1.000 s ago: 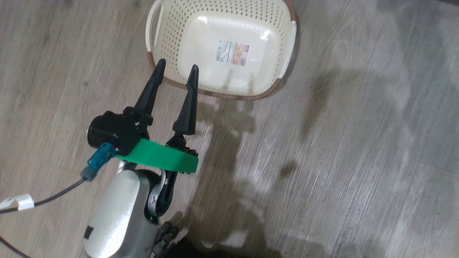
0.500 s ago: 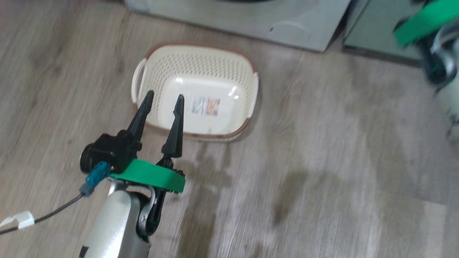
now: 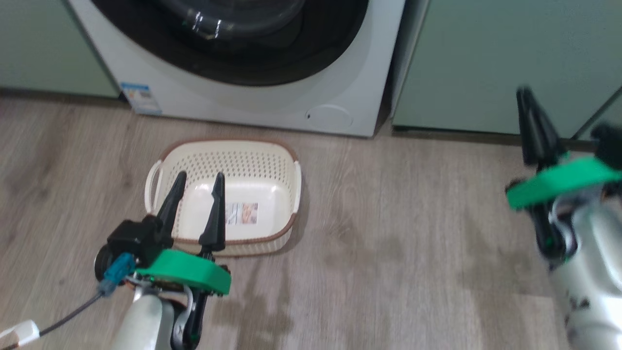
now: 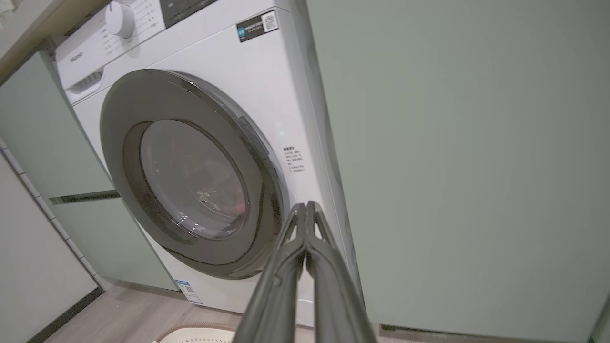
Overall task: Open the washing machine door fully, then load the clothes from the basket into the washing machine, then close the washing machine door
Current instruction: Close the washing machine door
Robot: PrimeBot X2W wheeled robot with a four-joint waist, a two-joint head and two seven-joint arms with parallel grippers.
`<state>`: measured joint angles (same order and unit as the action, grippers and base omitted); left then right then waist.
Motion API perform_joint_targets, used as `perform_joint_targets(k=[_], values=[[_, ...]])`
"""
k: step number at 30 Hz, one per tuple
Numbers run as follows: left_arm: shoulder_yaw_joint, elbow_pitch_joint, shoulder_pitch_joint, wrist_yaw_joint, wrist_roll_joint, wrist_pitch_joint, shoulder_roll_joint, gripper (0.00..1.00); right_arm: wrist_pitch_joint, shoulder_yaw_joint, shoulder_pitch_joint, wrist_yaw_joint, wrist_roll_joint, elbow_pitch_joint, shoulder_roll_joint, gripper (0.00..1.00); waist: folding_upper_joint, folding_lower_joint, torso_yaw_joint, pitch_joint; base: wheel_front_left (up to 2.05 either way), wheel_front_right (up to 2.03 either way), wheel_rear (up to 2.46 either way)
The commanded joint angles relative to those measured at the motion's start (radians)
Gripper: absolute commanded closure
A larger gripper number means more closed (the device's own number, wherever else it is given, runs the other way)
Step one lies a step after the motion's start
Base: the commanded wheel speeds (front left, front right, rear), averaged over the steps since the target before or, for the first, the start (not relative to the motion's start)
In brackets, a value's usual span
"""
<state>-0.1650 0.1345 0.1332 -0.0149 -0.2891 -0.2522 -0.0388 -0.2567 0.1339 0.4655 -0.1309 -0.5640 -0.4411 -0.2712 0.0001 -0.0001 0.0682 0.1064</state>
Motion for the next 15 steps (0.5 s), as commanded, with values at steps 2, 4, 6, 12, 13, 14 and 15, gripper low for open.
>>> perform_joint_targets(k=[2,4,6,12,13,14,15], values=[[0.037,-0.025,0.003,-0.002,0.010,-0.010,-0.011,0.00,-0.005,-0.025,-0.053,0.000,0.017,0.059,0.026,1.00,-0.0001,0.0001,-0.033,-0.048,0.00,0.00,0.00],[0.038,-0.021,-0.010,-0.001,0.011,-0.010,-0.011,0.00,-0.005,-0.055,-0.110,0.000,0.031,0.083,0.046,1.00,-0.0001,0.0001,-0.038,-0.064,0.00,0.00,0.00],[0.038,-0.015,-0.024,-0.002,0.007,-0.010,-0.011,0.00,-0.005,-0.078,-0.159,0.000,0.047,0.105,0.065,1.00,-0.0001,0.0001,-0.043,-0.079,0.00,0.00,0.00],[0.039,-0.004,-0.070,0.001,0.007,-0.010,-0.011,0.00,-0.005,-0.130,-0.284,0.000,0.092,0.168,0.130,1.00,-0.0001,0.0001,-0.054,-0.108,0.00,0.00,0.00],[0.039,0.002,-0.075,0.004,0.006,-0.010,-0.011,0.00,-0.005,-0.135,-0.301,0.000,0.094,0.180,0.135,1.00,-0.0001,0.0001,-0.052,-0.111,0.00,0.00,0.00],[0.036,0.007,-0.079,0.005,0.009,-0.010,-0.011,0.00,-0.005,-0.140,-0.318,0.000,0.099,0.189,0.140,1.00,-0.0001,0.0001,-0.051,-0.113,0.00,0.00,0.00],[0.034,0.010,-0.081,0.006,0.013,-0.010,-0.011,0.00,-0.005,-0.147,-0.335,0.000,0.100,0.194,0.147,1.00,-0.0001,0.0001,-0.050,-0.114,0.00,0.00,0.00]])
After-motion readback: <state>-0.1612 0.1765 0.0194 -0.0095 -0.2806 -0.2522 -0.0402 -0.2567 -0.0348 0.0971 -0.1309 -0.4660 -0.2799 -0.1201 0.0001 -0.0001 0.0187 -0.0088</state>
